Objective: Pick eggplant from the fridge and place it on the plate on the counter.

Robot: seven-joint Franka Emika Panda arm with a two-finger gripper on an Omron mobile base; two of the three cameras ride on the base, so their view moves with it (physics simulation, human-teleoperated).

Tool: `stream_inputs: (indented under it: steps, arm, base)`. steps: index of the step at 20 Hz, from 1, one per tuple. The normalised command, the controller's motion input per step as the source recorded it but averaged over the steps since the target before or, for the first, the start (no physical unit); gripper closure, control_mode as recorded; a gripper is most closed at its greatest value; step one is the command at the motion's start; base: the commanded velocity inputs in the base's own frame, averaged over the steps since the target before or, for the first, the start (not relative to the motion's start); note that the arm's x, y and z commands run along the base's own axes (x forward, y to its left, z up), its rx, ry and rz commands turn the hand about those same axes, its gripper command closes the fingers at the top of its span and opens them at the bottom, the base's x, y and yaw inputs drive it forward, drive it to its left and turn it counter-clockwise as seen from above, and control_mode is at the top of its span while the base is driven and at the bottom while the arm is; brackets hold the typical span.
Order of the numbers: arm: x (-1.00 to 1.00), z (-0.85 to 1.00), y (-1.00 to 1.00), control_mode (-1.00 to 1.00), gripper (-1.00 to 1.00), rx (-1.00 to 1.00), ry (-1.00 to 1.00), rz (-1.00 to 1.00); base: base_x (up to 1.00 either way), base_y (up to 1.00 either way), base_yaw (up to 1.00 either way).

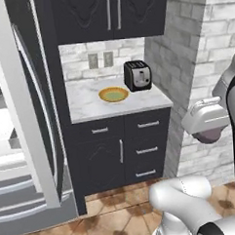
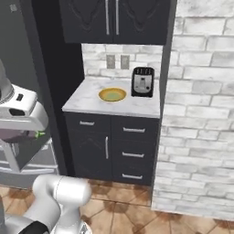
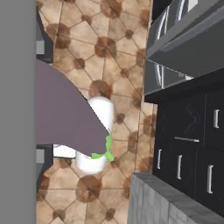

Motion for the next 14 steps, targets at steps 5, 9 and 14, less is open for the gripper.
stream_inputs:
  steps: [5,9,14]
  arm:
    - [0.0,0.0,0.0,1.0,1.0,0.0,0.0,0.0]
    - [0.0,0.0,0.0,1.0,1.0,0.0,0.0,0.0]
    - [0.0,0.0,0.0,1.0,1.0,0.0,0.0,0.0]
  base:
    - [0.82,-0.13,0.0]
    - [0.97,-0.16,0.0]
    - [0.73,-0.46,0.01]
